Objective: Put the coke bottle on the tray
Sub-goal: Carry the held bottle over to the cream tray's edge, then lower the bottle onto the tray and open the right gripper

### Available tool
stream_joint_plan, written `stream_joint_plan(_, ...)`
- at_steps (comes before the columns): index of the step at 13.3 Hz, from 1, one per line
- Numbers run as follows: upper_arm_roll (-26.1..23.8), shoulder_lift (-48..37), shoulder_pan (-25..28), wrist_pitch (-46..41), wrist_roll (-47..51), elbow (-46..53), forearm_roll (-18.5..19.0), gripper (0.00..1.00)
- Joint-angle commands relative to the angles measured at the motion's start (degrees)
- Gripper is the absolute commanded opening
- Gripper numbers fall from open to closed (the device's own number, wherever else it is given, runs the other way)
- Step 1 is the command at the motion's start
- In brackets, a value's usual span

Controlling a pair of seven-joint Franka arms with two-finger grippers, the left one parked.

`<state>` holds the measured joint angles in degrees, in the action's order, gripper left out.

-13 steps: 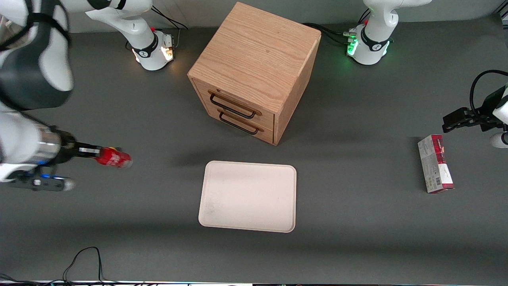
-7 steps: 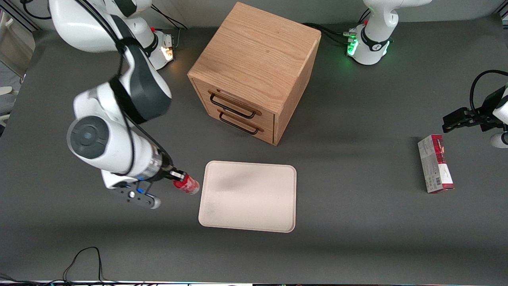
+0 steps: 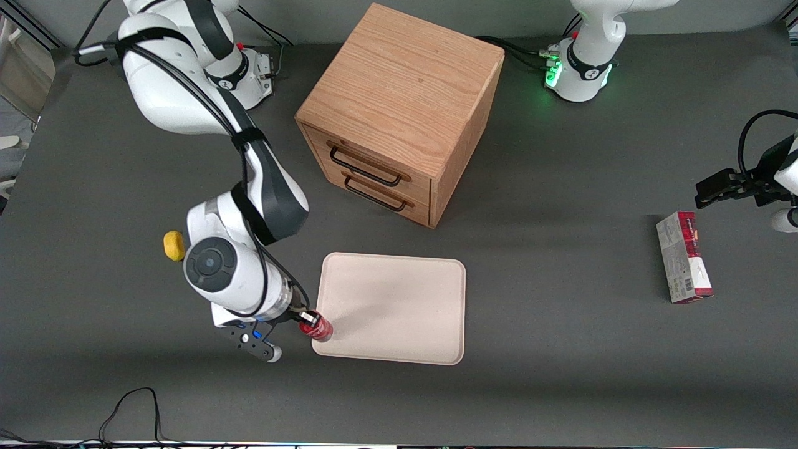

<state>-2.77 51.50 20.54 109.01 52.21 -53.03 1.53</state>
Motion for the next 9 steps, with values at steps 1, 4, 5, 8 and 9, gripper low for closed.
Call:
stream_joint_plan(1,0.0,2.6,1.1,1.0,3.6,3.5,2.2,0.00)
stream_joint_plan(4,-0.2,2.8,1.1,1.2,3.7,3.5,2.3,0.00)
stream_joint_plan(5,-0.2,2.8,1.1,1.2,3.7,3.4,2.3,0.00)
stream_joint_plan(8,-0.2,3.0,1.1,1.6,3.7,3.1,2.3,0.98)
stream_joint_plan(9,-0.2,3.0,1.4,1.7,3.7,3.0,2.4,1.00)
